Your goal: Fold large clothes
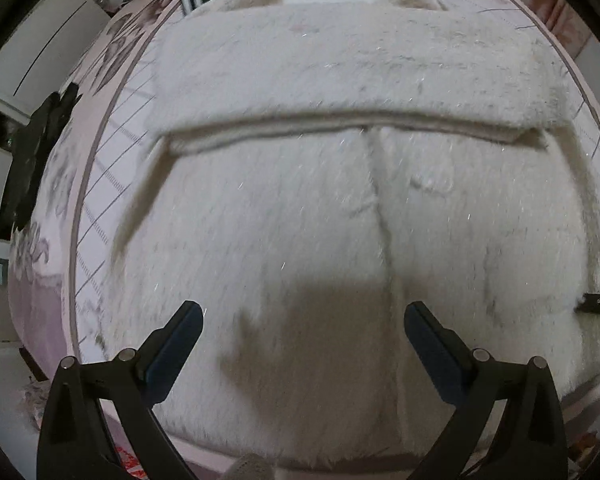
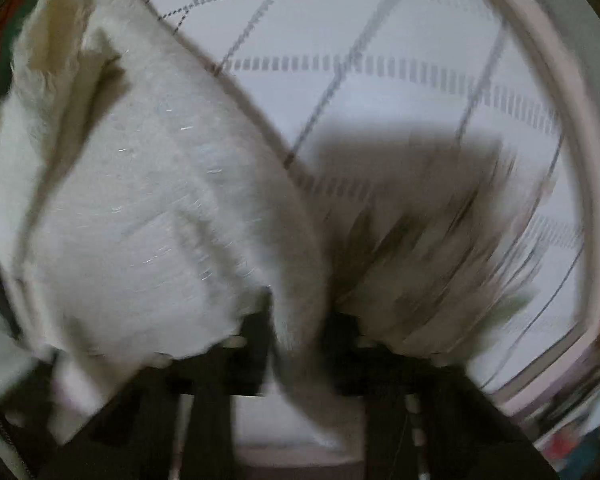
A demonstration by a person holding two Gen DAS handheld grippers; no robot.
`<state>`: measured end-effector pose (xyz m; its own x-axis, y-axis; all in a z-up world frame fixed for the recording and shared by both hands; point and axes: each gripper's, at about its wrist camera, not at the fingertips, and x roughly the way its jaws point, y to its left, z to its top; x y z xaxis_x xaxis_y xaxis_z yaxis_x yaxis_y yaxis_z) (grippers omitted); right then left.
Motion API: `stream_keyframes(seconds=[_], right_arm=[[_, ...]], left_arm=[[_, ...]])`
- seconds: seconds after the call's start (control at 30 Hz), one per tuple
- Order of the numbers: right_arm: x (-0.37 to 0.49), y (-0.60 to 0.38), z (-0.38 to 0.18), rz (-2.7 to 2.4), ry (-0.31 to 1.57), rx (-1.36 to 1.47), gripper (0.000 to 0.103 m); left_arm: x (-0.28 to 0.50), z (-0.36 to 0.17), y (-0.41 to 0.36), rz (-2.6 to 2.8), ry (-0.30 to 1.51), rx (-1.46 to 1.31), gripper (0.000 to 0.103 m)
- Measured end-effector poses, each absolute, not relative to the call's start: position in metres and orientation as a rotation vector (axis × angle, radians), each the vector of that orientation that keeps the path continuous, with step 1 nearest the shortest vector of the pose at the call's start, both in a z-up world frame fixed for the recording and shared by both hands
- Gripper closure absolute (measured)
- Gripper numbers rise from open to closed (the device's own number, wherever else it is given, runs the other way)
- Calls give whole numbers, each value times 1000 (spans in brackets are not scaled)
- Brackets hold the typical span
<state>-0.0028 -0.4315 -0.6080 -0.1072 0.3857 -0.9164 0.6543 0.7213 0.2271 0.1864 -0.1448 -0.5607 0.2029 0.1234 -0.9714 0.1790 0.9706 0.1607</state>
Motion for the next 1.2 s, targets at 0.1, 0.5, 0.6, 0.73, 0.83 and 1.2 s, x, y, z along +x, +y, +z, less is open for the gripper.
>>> stream_keyframes(seconds=[0.1,0.5,0.6,0.73,0.83,1.2], right_arm=[[-19,-405,-613,-165,1761,937,88],[-53,-399,-596,-104,1854,337,47],[-43,-406,-571,-98,1761,86,20],[-41,-442,-555,-69,1679,-196,9],[-33,-484,-551,-64,1644,-268,9],[34,-559,-586,-159,1701,-189,9]], left_arm=[[175,-553,-127,-22,1358,282,0],[138,-536,-154,5,1314,313,0],[120,-533,-192,10,1300,361,0],[96,-527,-248,47,1287,430,0],[76,-519,-292,75,1268,466,0],[42,-605,-407,162,1300,800,0]])
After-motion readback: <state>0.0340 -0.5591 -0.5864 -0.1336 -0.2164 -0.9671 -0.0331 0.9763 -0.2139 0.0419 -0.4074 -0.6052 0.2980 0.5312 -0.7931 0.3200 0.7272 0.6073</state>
